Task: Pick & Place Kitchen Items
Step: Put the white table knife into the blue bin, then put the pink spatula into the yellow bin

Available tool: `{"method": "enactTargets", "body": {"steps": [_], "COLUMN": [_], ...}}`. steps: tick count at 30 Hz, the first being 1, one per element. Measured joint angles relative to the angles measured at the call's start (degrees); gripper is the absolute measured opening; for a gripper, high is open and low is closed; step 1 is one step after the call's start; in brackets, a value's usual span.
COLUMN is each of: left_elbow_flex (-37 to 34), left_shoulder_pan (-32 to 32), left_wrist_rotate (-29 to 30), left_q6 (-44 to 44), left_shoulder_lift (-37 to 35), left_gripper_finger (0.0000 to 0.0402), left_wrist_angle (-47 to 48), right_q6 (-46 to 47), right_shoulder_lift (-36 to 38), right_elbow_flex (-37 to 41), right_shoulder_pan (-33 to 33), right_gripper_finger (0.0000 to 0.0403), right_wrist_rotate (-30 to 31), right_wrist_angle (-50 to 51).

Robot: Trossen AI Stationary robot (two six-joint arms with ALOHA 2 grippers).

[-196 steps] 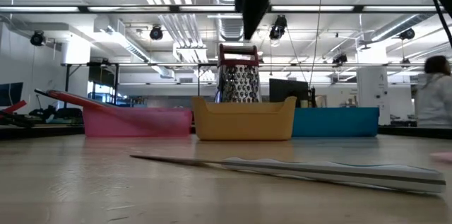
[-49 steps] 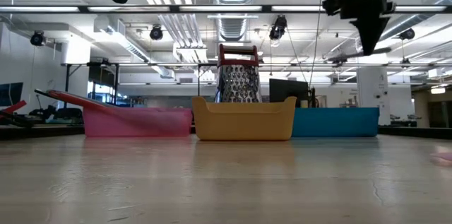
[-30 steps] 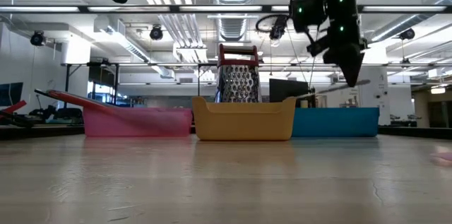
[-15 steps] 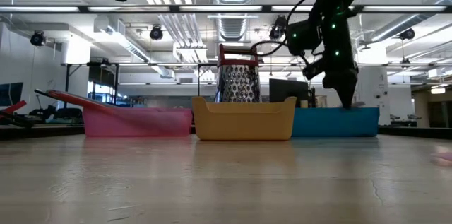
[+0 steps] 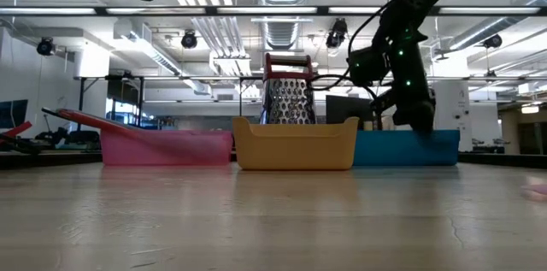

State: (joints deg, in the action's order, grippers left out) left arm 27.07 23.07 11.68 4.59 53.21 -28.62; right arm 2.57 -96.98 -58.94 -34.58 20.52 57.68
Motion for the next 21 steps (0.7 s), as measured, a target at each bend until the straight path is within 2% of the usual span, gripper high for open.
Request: {"method": "enactTargets", "body": {"steps": [6,14,21], "left_elbow_flex": [0.00,0.00,0.02], "left_shoulder_pan": [0.00,0.00,-0.01], "left_wrist_rotate": [0.00,0.01,0.01], "left_q6": [-0.89,-1.49,-2.02], "left_shoulder_lift": [0.00,0.00,0.00], "left_gripper_finger": [0.0243,0.0243,0.0243], "left_wrist_angle": [-0.38,-0.74,-0.96], "right_q6": [-1.09,-2.34,-2.36], "right_shoulder_lift": [-0.94,-1.02,-1.02], "right_elbow_flex": [0.38,0.35,-0.33], "right_shoulder_pan": [-1.01,-0.94,-0.94], "right_gripper_finger": [0.0032,0.0119,0.0168], "right_wrist_rotate": [0.03,0.49,1.91], "right_wrist_angle": [-0.39,-0.90,-0.78]}}
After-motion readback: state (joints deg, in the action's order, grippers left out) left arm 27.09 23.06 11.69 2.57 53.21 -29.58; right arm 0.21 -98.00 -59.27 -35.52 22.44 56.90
